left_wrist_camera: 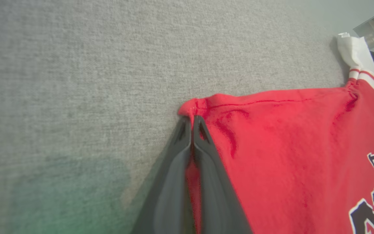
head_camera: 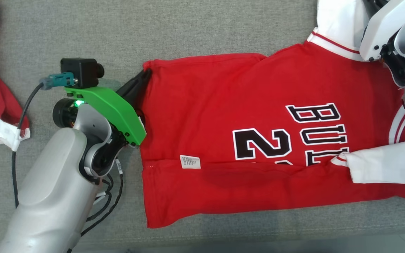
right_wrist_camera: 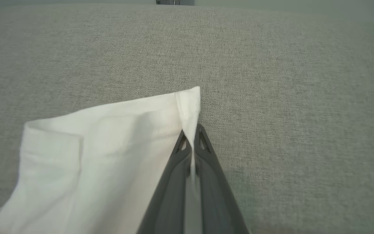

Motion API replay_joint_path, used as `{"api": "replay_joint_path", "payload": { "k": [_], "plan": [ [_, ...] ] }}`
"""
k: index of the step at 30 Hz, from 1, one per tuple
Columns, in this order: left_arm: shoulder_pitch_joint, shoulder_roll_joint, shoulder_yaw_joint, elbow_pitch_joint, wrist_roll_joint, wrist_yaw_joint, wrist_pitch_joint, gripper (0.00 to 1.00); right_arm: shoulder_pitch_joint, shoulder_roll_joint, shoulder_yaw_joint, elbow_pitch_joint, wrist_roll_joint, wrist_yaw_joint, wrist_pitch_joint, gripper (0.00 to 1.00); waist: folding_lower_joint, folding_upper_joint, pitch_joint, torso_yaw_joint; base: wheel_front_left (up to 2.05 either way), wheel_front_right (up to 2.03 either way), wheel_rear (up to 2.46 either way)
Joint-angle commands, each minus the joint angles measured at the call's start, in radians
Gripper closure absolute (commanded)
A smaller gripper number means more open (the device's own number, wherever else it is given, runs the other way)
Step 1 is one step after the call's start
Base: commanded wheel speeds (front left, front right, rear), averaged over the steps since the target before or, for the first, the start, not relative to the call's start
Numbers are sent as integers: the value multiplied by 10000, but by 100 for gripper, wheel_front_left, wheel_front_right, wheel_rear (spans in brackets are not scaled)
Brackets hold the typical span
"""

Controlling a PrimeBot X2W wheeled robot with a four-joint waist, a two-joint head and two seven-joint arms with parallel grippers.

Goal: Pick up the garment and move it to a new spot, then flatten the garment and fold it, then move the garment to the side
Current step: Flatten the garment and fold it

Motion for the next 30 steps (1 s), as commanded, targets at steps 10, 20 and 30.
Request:
{"api": "replay_joint_path", "payload": {
  "k": [10, 20, 30],
  "plan": [
    [569, 99, 64, 85, -456, -149, -74, 100, 201, -8, 112, 313, 636, -17, -1021, 100, -1, 84, -884, -504, 0, 0, 0],
    [1331, 714, 683, -971, -477, 293, -630, 100, 1220, -489, 727, -788, 1764, -17, -1448, 100, -1, 84, -2035, -756, 0, 0, 0],
    [2768, 1136, 696, -2698, -582, 788, -583, 100, 3228, -1298, 439, -2711, 2655, -17, -1316, 100, -1, 84, -2954, -966, 0, 0, 0]
  ]
}}
